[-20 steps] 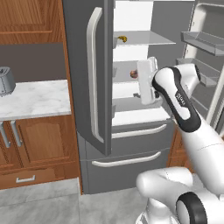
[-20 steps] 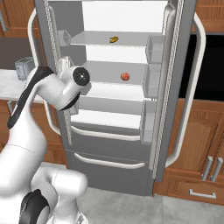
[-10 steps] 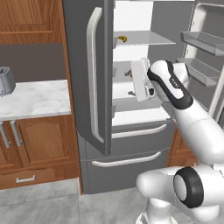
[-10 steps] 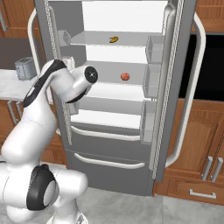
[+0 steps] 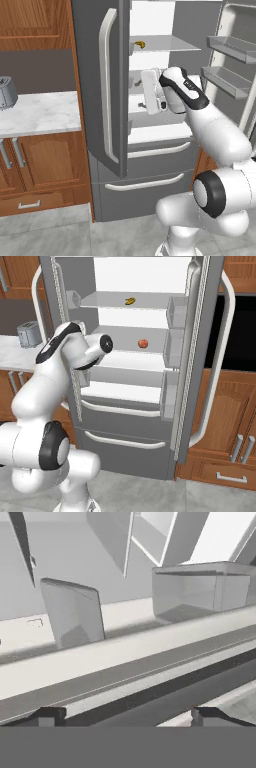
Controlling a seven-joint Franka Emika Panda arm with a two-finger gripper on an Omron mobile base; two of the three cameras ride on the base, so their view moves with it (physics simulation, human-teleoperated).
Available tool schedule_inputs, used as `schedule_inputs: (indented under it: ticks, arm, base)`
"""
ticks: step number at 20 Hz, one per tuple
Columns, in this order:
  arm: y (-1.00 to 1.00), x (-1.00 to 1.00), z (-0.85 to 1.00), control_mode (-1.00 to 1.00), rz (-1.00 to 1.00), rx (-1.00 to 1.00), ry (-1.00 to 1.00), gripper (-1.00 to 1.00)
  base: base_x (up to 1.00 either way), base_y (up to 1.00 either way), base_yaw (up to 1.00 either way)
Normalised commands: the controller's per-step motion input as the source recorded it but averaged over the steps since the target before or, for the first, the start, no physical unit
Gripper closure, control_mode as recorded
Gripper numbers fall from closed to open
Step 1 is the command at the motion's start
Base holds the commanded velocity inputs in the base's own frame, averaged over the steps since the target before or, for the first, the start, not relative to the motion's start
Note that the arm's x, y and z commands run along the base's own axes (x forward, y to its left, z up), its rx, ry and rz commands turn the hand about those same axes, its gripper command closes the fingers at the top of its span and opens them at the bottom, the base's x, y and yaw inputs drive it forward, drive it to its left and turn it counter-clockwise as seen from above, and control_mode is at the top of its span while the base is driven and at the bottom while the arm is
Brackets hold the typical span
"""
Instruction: Retrieve the banana and peach from the fridge and place them into the bowl on the dining table.
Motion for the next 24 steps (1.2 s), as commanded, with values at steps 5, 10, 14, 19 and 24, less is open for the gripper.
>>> schedule_inputs:
  ticks: [5,10,14,19,24]
  arm:
    - [0.07,0.46,-0.09,-1.0,0.05,0.0,-0.01,-1.0]
    - [0.04,0.3,-0.02,-1.0,0.02,0.0,-0.03,-1.0]
    - [0.48,-0.11,0.0,-1.0,0.03,0.0,-0.15,-1.0]
    - [0.95,-0.33,-0.07,-1.0,0.02,0.0,-0.13,-1.0]
    - [1.0,-0.59,-0.12,-1.0,0.02,0.0,-0.07,-1.0]
  base:
    - [0.0,0.0,0.0]
    - [0.0,0.0,0.0]
    - [0.0,0.0,0.0]
    - [0.0,0.0,0.0]
    - [0.0,0.0,0.0]
